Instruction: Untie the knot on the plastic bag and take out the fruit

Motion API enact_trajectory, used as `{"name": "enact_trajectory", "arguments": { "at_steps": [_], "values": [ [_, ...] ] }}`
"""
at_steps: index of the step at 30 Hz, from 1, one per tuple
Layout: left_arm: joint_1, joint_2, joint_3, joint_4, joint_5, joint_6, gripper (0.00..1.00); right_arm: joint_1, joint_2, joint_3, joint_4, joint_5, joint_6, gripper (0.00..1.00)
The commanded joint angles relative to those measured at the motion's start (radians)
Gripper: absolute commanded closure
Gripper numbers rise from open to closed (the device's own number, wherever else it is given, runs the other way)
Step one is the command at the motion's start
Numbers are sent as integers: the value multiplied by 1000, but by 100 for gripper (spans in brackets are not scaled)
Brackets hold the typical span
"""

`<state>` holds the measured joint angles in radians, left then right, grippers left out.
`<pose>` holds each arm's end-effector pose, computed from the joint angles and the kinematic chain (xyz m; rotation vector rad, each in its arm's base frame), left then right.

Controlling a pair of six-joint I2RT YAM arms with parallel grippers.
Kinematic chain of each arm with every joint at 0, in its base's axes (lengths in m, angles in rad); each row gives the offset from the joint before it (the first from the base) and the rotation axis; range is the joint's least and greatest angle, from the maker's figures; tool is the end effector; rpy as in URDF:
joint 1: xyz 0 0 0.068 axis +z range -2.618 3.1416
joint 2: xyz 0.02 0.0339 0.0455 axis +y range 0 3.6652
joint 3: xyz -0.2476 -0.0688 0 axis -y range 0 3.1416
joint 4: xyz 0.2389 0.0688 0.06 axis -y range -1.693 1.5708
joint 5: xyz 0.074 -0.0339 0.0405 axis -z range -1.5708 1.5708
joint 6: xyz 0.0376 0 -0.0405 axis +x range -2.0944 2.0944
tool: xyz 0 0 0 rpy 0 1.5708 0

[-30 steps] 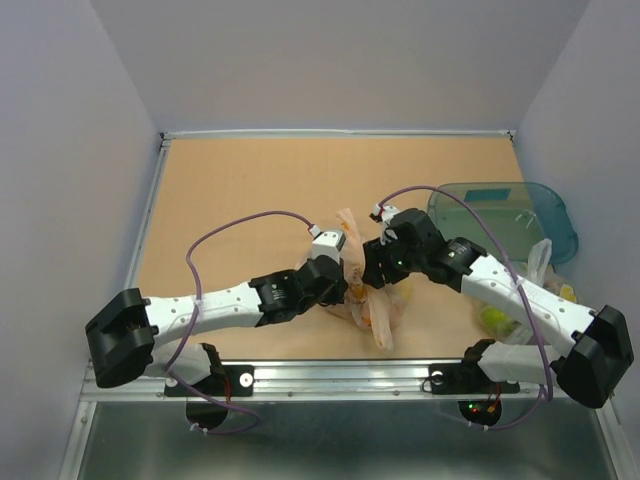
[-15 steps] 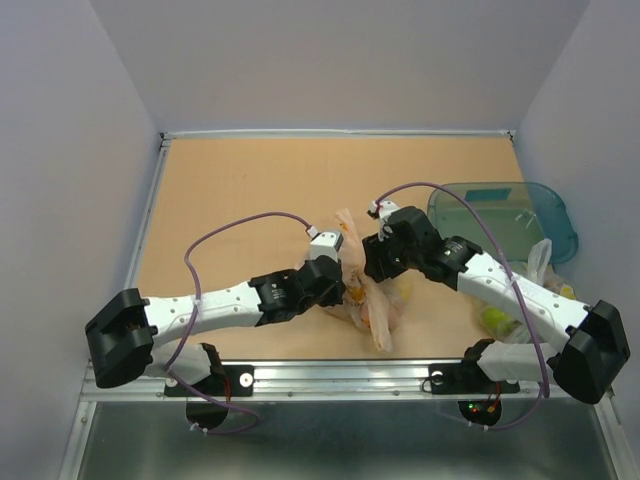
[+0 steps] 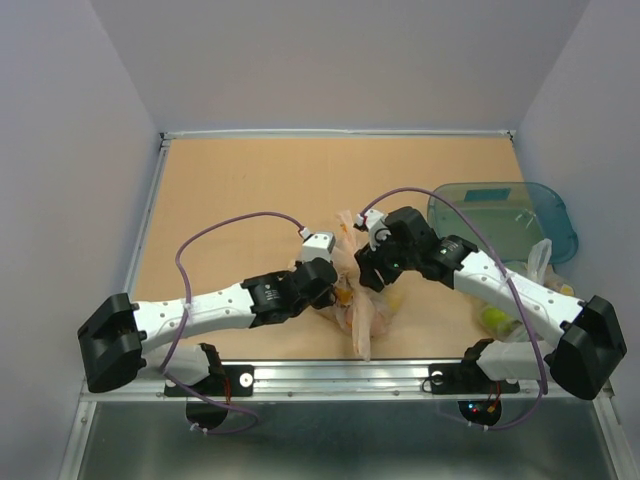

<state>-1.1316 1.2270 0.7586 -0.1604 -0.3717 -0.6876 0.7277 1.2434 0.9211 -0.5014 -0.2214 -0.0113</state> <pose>0.1250 -0.2340 0.2282 0.2804 2.2039 -0.6335 0.1895 0.1799 0.2480 -0.9851 2.2478 0.5922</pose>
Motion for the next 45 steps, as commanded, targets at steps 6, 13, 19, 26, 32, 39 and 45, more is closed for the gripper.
{"name": "enact_trajectory", "arguments": {
  "at_steps": [6,13,19,26,32,39,45],
  "values": [
    [26,-38,-12,-106,-104,56,100,7,13,51,-19,-128,-168,37],
    [35,-84,-22,-77,-93,111,100,9,91,74,-26,-113,-226,37],
    [36,-86,-25,-18,-44,137,100,32,151,128,10,-167,-231,36],
    [36,-52,-7,-4,-35,145,100,84,189,150,76,-162,-211,47],
    [50,-81,-11,-94,-159,77,100,88,156,105,106,6,-167,99],
    [304,-254,-106,-251,-181,-72,100,72,-11,41,153,342,-17,99],
    [510,-469,-191,-235,-102,-124,100,33,-182,-51,213,648,249,99]
  ]
}}
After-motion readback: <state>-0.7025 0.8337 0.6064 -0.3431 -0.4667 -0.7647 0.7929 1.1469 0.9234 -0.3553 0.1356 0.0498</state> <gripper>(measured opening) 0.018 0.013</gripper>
